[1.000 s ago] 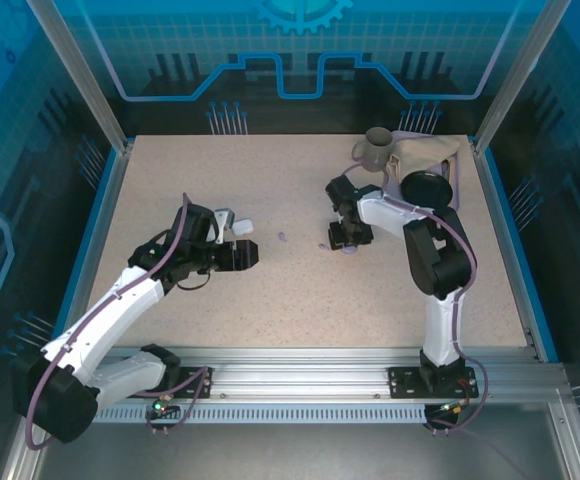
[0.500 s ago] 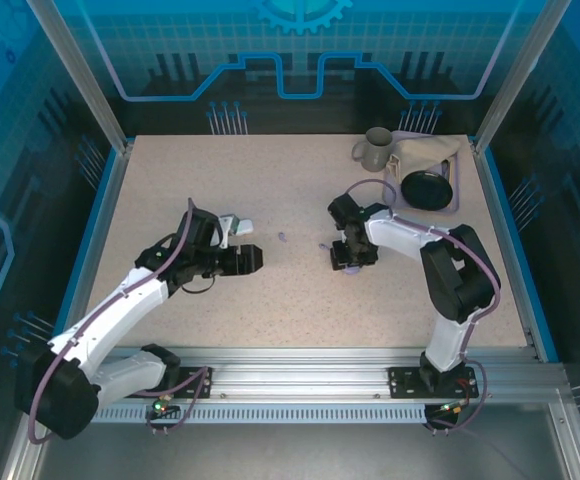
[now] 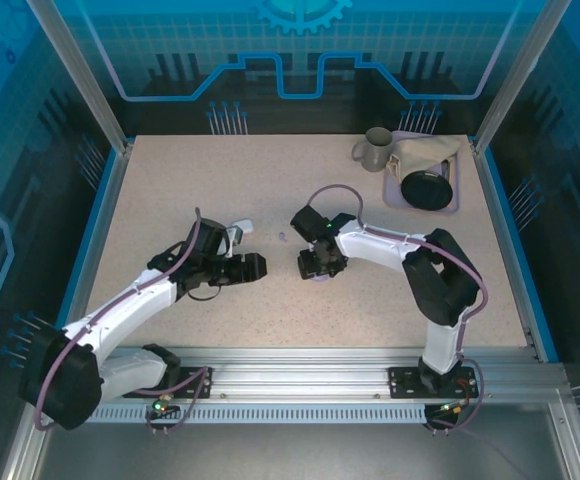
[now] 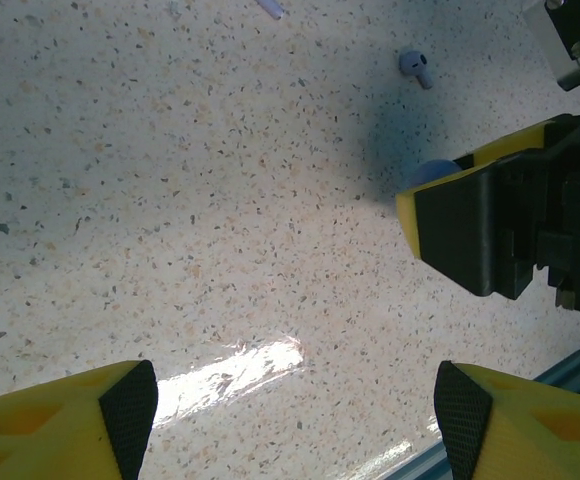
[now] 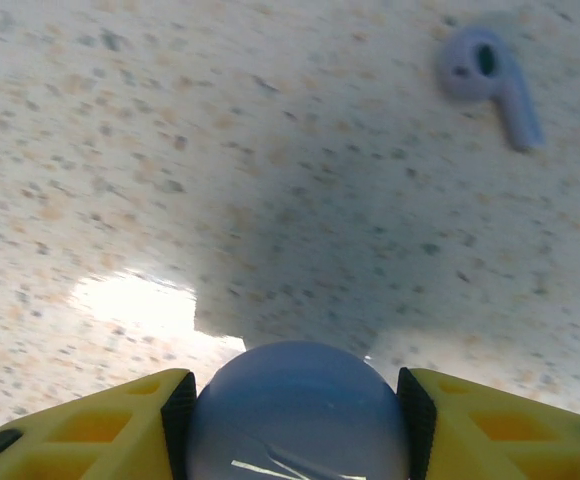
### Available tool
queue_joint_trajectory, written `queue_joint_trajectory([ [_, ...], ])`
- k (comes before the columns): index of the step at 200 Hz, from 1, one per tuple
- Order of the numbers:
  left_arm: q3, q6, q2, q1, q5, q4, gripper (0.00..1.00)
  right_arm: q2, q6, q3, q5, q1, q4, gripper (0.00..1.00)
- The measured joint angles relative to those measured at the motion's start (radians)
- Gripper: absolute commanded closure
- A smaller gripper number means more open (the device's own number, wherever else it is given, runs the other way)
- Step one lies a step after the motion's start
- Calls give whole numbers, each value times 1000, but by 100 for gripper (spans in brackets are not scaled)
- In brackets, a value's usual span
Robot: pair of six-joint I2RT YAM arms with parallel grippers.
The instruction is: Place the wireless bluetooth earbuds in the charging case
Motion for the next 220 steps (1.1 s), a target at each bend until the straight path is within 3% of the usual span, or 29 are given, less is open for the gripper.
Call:
queue_joint_trajectory([
  [56, -18, -22, 35, -17, 0, 32, 23, 113, 25, 78, 2, 52, 11, 44],
  [94, -26, -23, 58, -23, 0, 47, 23, 118, 34, 92, 1, 52, 13, 33],
  [142, -36, -48, 76, -24, 8, 79, 21, 117, 38, 89, -16, 51, 23, 27],
  [181, -54, -92, 102, -24, 61, 161, 21, 19, 29, 16, -58, 29, 66, 27],
  [220, -65, -145, 201, -10, 155, 310, 21, -165, 1, -123, -127, -58, 142, 28],
])
